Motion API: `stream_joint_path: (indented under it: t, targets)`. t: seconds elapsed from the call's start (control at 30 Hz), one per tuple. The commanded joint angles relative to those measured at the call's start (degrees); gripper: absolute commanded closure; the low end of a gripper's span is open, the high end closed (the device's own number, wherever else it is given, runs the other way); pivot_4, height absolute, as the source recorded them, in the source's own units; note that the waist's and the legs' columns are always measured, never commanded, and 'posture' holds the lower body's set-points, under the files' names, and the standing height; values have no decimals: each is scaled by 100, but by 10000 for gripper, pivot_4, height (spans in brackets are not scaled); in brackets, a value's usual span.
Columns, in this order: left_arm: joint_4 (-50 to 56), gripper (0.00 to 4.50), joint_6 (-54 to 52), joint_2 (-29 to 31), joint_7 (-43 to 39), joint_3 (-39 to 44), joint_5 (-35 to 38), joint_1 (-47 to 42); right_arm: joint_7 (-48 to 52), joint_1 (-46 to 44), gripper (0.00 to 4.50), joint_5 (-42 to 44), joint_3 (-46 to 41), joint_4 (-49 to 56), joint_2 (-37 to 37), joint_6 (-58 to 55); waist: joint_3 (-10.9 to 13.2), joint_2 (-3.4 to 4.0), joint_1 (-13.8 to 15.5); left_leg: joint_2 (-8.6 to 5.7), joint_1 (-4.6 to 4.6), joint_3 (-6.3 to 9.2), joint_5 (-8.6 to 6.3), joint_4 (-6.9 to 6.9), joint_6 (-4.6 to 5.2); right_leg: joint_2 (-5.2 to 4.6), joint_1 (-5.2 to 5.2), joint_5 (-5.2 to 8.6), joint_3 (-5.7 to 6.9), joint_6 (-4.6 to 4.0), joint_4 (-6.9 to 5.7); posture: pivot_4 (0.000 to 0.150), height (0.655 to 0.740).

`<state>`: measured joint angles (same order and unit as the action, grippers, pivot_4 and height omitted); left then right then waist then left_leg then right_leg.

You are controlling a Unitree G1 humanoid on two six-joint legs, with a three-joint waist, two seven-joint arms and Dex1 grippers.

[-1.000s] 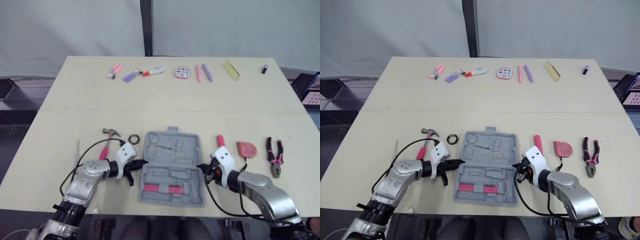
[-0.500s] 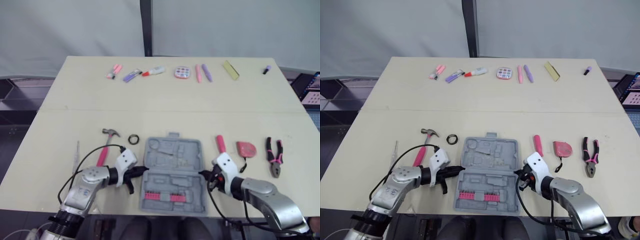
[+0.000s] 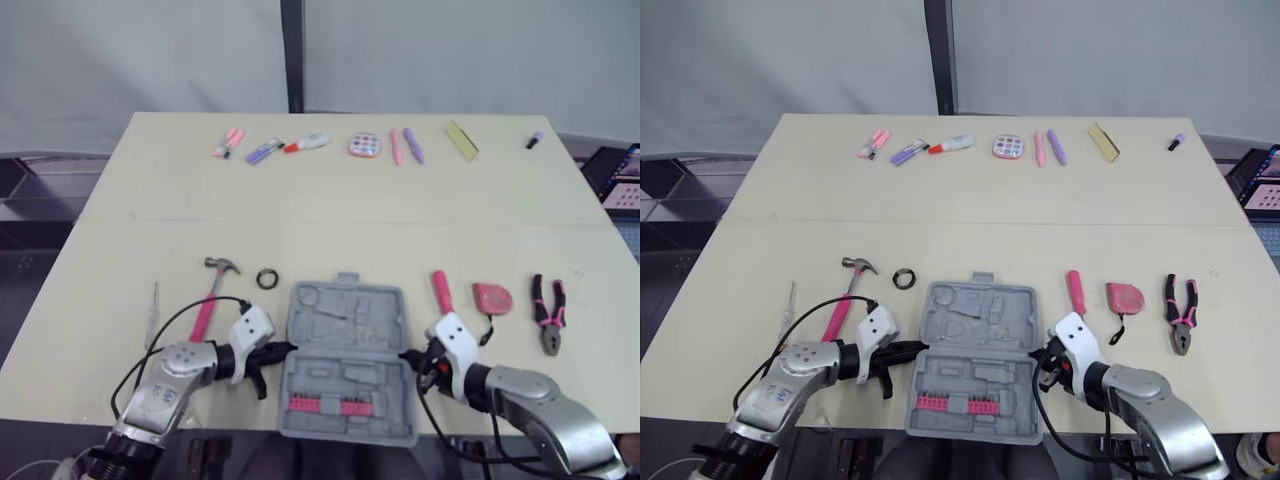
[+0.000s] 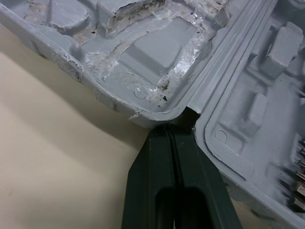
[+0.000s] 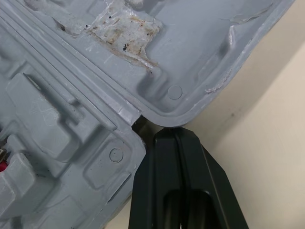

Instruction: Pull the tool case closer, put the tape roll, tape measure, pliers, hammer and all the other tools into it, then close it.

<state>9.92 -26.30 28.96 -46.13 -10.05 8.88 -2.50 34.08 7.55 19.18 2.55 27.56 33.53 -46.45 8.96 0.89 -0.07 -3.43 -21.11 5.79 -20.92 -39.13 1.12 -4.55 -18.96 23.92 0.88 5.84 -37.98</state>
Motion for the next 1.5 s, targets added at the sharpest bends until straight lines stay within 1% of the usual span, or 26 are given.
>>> stream_joint_path:
  t: [0.03,0.57,1.5]
  targets:
    - [176,45000,-80,-3,-59,-146,96,138,46,72,44697,153,40,312,-17,-11,0,0,0,0,0,0,0,0,0,0,0,0,0,0,0,1500,7134]
    - [498,45000,-368,28,-11,-102,219,364,70,146,44697,158,47,378,-14,-62,0,0,1,1,0,0,0,1,0,0,1,0,-1,0,3,1500,7134]
    - [615,45000,-304,155,9,5,290,662,62,301,44697,186,58,466,1,-82,0,0,2,2,1,0,0,3,0,0,4,0,-1,0,11,1500,7134]
